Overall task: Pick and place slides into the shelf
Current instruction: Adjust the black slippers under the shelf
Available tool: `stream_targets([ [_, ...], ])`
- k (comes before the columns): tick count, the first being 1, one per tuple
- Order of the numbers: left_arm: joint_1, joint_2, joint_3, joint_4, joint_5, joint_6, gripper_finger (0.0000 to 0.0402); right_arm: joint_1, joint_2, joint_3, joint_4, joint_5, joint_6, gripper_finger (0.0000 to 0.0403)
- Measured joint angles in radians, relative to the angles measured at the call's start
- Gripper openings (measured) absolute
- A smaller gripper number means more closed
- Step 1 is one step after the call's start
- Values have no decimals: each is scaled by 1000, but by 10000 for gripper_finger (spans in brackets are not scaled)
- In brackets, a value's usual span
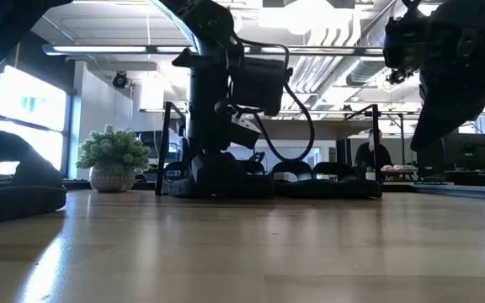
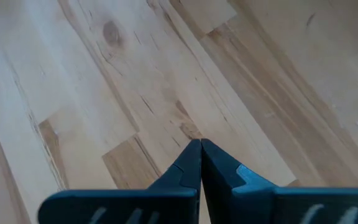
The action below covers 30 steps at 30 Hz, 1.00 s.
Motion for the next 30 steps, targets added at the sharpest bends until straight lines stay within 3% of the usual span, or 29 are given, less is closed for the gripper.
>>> stream_targets([
  [8, -1, 17, 2, -7, -1, 0, 215, 0, 0, 0, -9, 47, -8, 1],
  [19, -8, 23, -1, 1, -27, 32, 61, 0, 0, 0, -21, 107, -15, 1],
  [30, -23, 25, -3, -49, -61, 149, 60, 0, 0, 0, -21, 174, -19, 1],
])
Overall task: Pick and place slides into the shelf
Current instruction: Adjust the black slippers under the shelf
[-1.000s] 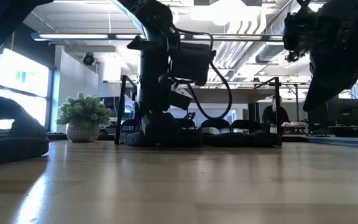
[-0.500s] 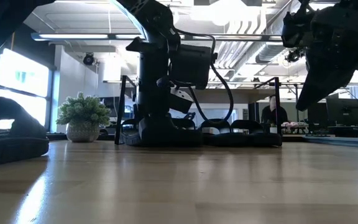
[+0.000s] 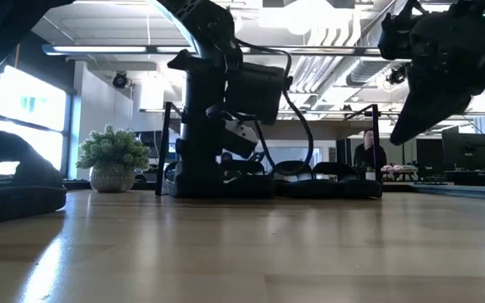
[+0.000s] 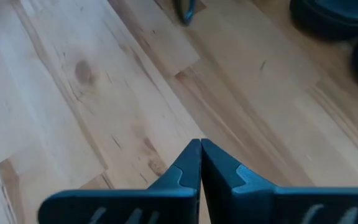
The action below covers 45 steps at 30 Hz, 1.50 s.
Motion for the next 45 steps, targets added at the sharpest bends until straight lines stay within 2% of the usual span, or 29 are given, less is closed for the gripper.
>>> stream_targets([
  [21, -84, 2, 0, -44, -106, 140, 47, 1, 0, 0, 6, 68, -34, 1],
  [32, -55, 0, -44, -19, -127, 226, 46, 1, 0, -1, 13, 71, -68, 0],
  [37, -56, -7, -91, -7, -138, 226, 46, 1, 0, -1, 16, 71, -102, 0],
  [45, -62, -8, -97, 12, -139, 227, 46, 1, 0, -1, 16, 72, -131, 0],
])
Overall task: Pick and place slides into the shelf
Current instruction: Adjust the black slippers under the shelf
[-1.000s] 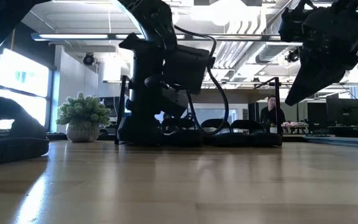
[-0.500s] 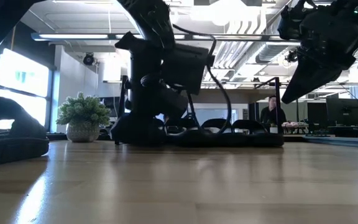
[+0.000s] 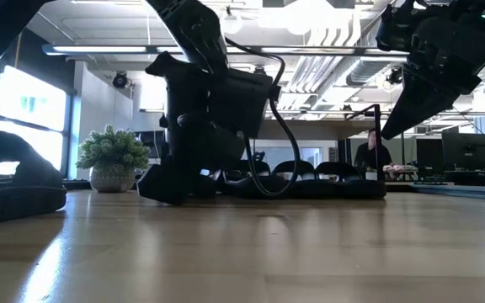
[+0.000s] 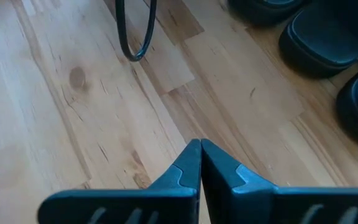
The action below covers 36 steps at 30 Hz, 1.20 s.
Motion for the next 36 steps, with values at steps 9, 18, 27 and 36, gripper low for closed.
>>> stream_targets([
  [9, 1, -1, 0, -12, 48, -13, 109, 0, 0, 0, 0, 0, 3, 0],
  [18, 0, -1, -1, -46, 40, -75, 179, 0, 0, 0, 8, 45, 3, 0],
  [27, -8, 1, -2, -106, 26, -150, 239, 0, 0, 0, 12, 56, 3, 0],
  [36, -21, 6, 84, -203, 94, -238, 275, 0, 0, 0, 14, 64, 3, 0],
])
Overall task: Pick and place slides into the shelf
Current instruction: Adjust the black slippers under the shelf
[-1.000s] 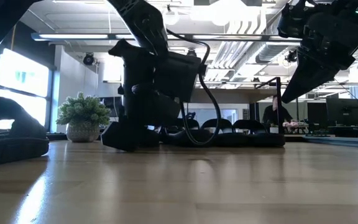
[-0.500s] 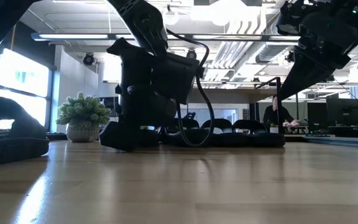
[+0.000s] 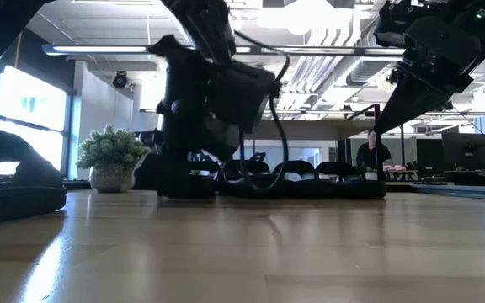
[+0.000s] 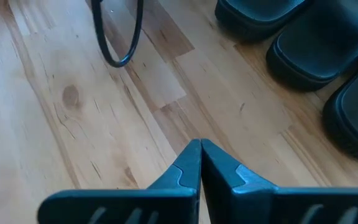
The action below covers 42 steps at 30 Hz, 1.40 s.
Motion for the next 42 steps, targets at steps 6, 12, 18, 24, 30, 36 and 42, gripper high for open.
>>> stream_targets([
  [6, -12, 0, 86, -53, 60, -54, 285, 0, 0, 0, 1, -5, 0, 0],
  [12, -54, -1, 221, -142, 120, -107, 274, 0, 0, 0, 1, -13, -10, 0],
  [18, -124, -7, 382, -170, 261, -84, 245, 0, -1, -19, 82, -82, -68, 0],
  [24, -194, -107, 375, -30, 453, -73, 192, -15, -22, -282, 702, -225, -146, 0],
  [30, -231, -204, 340, 23, 421, -215, 130, -82, -20, -426, 869, -178, -43, 0],
  [36, -249, -270, 236, 154, 424, -286, 78, -184, -6, -392, 925, -194, -143, 0],
  [42, -250, -374, 44, 288, 481, -357, 33, -287, 70, -320, 938, -160, -204, 0],
])
